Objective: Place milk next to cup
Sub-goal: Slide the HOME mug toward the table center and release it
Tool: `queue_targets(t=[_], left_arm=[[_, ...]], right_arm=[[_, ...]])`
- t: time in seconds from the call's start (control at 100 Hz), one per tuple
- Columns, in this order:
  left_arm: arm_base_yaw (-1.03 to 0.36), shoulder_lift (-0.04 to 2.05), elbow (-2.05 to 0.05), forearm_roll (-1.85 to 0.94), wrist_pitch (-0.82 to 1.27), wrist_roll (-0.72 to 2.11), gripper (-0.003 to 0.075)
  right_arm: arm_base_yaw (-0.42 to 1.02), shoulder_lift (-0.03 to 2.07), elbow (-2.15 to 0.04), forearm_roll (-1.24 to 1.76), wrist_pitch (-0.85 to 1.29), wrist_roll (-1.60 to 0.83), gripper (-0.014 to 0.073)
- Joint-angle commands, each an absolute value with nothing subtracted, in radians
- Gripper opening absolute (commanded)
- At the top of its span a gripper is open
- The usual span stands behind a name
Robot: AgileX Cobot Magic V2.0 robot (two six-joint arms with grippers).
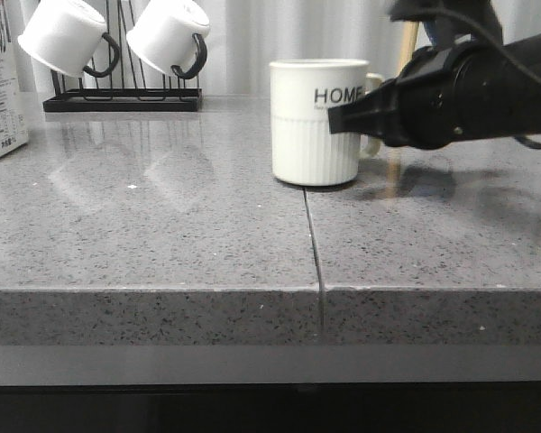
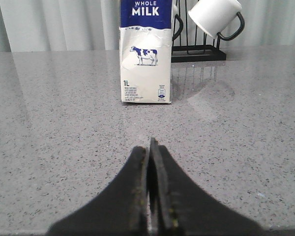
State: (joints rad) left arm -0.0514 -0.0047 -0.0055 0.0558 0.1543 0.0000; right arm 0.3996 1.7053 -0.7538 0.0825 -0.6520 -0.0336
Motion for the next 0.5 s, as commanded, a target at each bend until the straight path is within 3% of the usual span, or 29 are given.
queue_targets(t=[0.0, 0.15, 0.35, 0.49], left_arm=[[-0.048, -0.035, 0.040, 0.054, 0.079, 0.000, -0.0020], [-0.048, -0.035, 0.040, 0.054, 0.079, 0.000, -0.0020], [-0.048, -0.035, 0.040, 0.054, 0.079, 0.000, -0.0020], [-0.048, -0.035, 0.040, 0.054, 0.079, 0.000, -0.0020]], right_arm=[[0.402, 1.670, -0.782, 0.072, -0.743, -0.035, -0.0066], [0.402, 1.670, -0.782, 0.071, -0.747, -0.036, -0.0042], [0.402, 1.670, -0.779, 0.071, -0.746, -0.036, 0.0179], [0.402, 1.660, -0.779, 0.071, -0.715, -0.036, 0.0193]])
